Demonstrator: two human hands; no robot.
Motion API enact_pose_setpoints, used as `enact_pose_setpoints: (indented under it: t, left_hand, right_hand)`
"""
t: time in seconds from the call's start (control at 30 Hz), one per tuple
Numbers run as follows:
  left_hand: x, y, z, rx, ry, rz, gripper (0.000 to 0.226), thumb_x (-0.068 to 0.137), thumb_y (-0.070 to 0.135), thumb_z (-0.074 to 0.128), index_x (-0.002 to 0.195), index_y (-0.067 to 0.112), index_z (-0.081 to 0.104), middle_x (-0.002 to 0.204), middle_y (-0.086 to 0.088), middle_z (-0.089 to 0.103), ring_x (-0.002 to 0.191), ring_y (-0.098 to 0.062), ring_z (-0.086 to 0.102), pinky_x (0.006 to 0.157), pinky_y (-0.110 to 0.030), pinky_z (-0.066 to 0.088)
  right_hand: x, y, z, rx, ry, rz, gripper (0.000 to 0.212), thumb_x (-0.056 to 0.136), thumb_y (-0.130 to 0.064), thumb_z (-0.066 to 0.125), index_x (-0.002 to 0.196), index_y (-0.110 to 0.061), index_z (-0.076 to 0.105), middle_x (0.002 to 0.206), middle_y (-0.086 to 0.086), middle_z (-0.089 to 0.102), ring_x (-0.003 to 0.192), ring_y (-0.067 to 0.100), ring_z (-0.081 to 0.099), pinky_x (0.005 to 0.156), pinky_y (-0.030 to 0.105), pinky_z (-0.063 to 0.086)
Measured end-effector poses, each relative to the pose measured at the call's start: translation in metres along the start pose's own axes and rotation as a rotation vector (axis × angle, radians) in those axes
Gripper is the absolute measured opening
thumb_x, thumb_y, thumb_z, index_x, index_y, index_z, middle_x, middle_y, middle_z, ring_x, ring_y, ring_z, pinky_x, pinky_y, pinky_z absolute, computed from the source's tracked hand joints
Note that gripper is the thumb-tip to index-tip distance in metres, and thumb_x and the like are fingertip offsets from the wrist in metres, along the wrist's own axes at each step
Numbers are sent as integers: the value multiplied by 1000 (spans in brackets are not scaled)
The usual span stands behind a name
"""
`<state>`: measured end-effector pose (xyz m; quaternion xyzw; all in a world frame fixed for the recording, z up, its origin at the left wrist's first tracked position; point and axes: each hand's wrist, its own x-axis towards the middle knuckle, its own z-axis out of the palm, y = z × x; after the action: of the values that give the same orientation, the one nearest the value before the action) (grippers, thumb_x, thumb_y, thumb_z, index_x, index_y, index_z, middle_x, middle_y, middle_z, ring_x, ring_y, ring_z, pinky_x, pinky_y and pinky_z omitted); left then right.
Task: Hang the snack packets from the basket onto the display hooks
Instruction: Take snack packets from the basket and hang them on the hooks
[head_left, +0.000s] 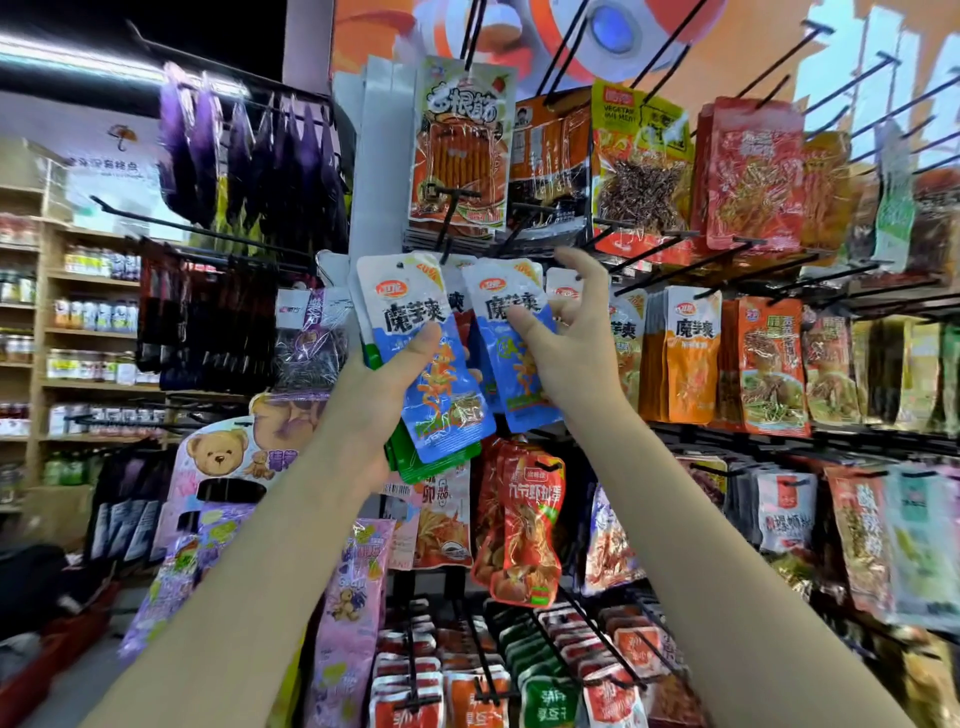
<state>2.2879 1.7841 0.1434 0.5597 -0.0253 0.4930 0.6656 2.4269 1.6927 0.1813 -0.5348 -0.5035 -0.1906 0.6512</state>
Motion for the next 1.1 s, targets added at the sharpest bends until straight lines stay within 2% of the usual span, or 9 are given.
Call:
enact_pose_setpoints:
  t: [0.13, 0.27, 0.4, 0.53, 0.63, 0.77, 0.83, 0.97, 1.1]
  left_hand:
    - [3, -1, -2, 66, 31, -8, 78, 66, 45, 80, 137, 23, 57, 114, 0, 76, 103, -26, 74, 84, -47, 61]
    - [5, -2, -3, 12, 1, -32, 42, 93, 25, 66, 133, 14, 59, 91, 0, 79, 75, -20, 77, 57, -32, 61]
    - [4, -1, -2, 17, 1, -42, 43, 96, 21, 63, 137, 12, 56, 94, -3, 79, 75, -22, 77, 55, -30, 59]
    - [4, 1, 0, 23, -1, -32, 46, 96, 20, 64, 140, 11, 53, 94, -1, 79, 73, -21, 77, 54, -29, 59]
    - [2, 2, 0, 31, -23, -25, 42, 97, 19, 62, 138, 10, 55, 88, 1, 79, 71, -18, 76, 54, -28, 59]
    - [2, 3, -2, 29, -27, -34, 42, 96, 22, 63, 136, 13, 57, 95, -1, 79, 77, -20, 77, 57, -30, 60]
    - [2, 3, -3, 27, -28, -42, 40, 95, 24, 63, 134, 14, 59, 98, -2, 79, 80, -22, 77, 59, -32, 61]
    - [1, 1, -4, 31, -15, -62, 39, 91, 27, 67, 128, 15, 63, 101, -3, 79, 82, -21, 77, 59, -33, 61]
    - [0, 2, -2, 22, -25, -72, 41, 89, 26, 68, 128, 13, 63, 103, -6, 78, 82, -23, 77, 60, -34, 61]
  right_hand:
    - [14, 1, -2, -126, -70, -80, 43, 101, -9, 58, 141, -22, 53, 152, -3, 46, 109, 18, 56, 73, 4, 42]
    - [12, 3, -1, -116, -57, -84, 40, 102, -12, 56, 140, -22, 55, 149, -5, 50, 125, -8, 48, 80, -8, 33]
    - [12, -2, -7, -35, -38, -100, 37, 103, -10, 55, 140, -15, 55, 142, -3, 53, 81, -30, 49, 67, -7, 35]
    - [21, -4, -2, -82, -41, -101, 41, 103, -12, 56, 143, -17, 54, 150, -2, 50, 127, 0, 51, 68, -6, 35]
    - [24, -4, -2, -64, -50, -90, 43, 103, -12, 55, 145, -19, 52, 152, -1, 48, 110, 22, 54, 73, 15, 43]
    - [25, -2, -4, -83, -40, -75, 44, 103, -12, 55, 146, -17, 51, 153, 0, 47, 94, -26, 53, 63, -2, 41]
    - [26, 5, -3, -118, -46, -58, 44, 103, -15, 57, 146, -18, 51, 152, -1, 49, 123, -14, 48, 77, -9, 34]
    - [29, 18, 1, -243, -92, 9, 45, 103, -23, 57, 148, -27, 50, 146, 2, 51, 124, 25, 55, 101, 28, 47]
    - [32, 18, 4, -730, 37, -162, 39, 94, -34, 69, 131, -22, 66, 109, 4, 42, 108, 25, 43, 96, 36, 40]
